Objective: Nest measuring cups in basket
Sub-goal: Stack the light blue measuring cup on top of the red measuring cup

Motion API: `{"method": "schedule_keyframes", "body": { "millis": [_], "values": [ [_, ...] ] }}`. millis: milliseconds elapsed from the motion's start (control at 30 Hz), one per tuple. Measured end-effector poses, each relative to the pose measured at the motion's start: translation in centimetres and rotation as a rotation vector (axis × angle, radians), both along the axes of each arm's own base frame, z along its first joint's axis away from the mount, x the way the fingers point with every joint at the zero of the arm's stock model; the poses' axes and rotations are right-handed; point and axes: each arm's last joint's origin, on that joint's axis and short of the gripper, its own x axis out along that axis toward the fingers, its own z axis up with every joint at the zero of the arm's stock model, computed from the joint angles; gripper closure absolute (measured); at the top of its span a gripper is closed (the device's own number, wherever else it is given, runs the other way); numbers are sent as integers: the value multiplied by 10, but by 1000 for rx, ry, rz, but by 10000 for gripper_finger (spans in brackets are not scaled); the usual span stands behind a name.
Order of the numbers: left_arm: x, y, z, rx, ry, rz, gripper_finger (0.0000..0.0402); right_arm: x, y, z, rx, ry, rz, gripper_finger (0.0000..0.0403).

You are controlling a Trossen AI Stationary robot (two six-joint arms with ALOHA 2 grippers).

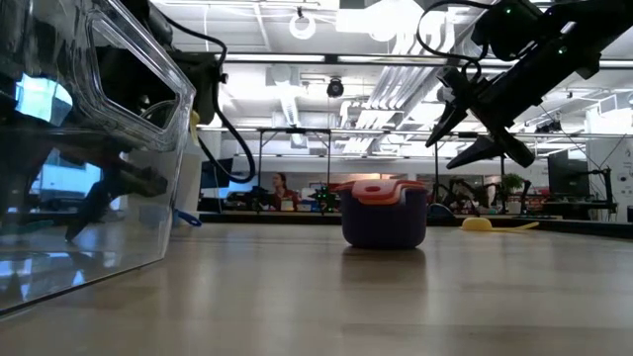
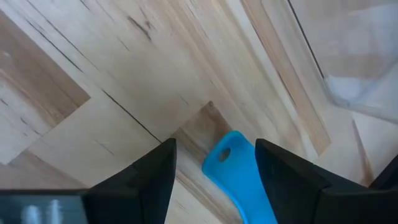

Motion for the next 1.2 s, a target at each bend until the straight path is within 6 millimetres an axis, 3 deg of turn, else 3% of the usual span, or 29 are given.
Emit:
{"method": "schedule_keyframes", "body": {
  "millis": [233,633,733,1000,1200],
  "values": [
    [-8,1,-9,14,-5,-37,222,0,0,0,0,-1,0,180],
    [-2,2,-11,57,-47,25,383,0,0,0,21,-12,-12,180],
    [2,3,-8,52,-44,75,390,0,0,0,21,-12,-12,180],
    [26,12,28,61,-159,162,399,0,0,0,23,-13,-10,180],
    [40,27,78,61,-335,257,401,0,0,0,31,-15,1,180]
  ]
}}
